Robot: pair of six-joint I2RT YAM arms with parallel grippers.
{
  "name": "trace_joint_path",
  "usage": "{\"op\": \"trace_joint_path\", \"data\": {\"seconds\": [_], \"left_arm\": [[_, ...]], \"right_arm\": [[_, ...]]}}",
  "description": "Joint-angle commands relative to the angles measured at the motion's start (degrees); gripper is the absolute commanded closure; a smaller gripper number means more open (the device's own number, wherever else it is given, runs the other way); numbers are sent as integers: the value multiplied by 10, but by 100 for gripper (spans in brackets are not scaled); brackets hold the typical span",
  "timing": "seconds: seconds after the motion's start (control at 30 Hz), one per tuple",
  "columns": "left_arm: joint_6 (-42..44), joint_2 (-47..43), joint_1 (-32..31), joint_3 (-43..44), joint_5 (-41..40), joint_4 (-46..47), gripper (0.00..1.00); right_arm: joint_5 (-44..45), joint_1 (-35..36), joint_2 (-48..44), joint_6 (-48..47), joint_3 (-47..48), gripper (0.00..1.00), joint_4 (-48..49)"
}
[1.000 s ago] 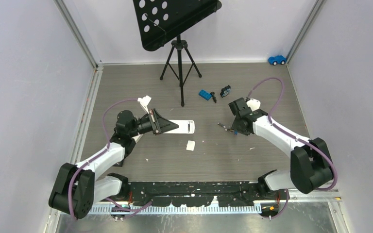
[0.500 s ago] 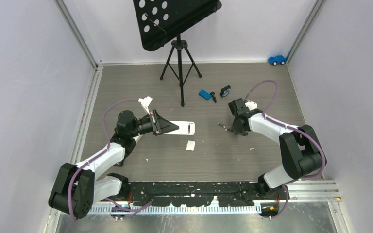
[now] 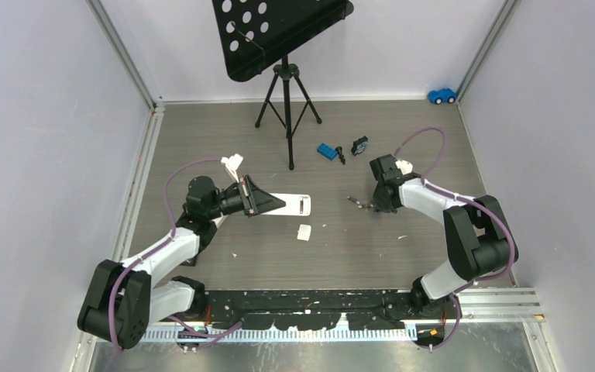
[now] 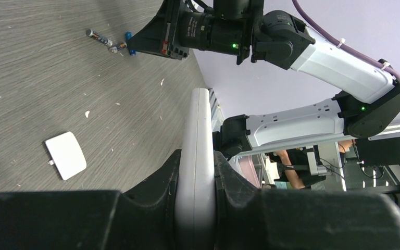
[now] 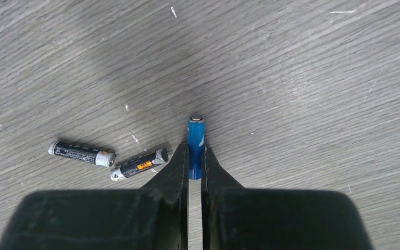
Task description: Load the batteries into the remote control
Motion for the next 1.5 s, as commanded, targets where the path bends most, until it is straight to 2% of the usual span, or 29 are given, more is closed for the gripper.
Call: {"op": "trace_joint_path", "data": {"seconds": [0.0, 0.1, 0.2, 0.37, 0.5, 0.63, 0.73, 0.87, 1.0, 1.17, 1.27, 1.47], "left_arm": [[12, 0, -3, 26, 5, 10, 100], [13, -2, -3, 28, 2, 6, 100], [12, 1, -3, 30, 0, 5, 100], [2, 11, -5, 36, -4, 12, 100], [-35, 30, -6, 38, 6, 65, 100], [-77, 54, -7, 39, 16, 125, 100], [-110, 69, -8, 38, 22, 177, 100], [-133, 82, -9, 33, 27, 226, 100], [-140, 86, -10, 29, 25, 248, 100], [-142, 87, -10, 30, 27, 263, 100], [-141, 89, -10, 29, 28, 264, 100], [-140, 95, -9, 25, 10, 246, 100]], "right_arm": [[11, -3, -12, -3, -16, 97, 2], [2, -2, -77, -6, -26, 98, 9], [-51, 1, -180, -22, -46, 98, 44], [-273, 4, -343, -39, -74, 100, 143], [-444, 15, -385, 25, -61, 100, 252], [-512, 55, -417, 31, -52, 100, 320], [-556, 113, -423, 0, -45, 100, 353], [-529, 224, -411, -107, 0, 100, 253], [-468, 293, -385, -182, 35, 100, 165], [-461, 329, -343, -224, 73, 100, 104], [-420, 343, -331, -233, 83, 100, 88], [-215, 344, -304, -182, 135, 99, 10]]}}
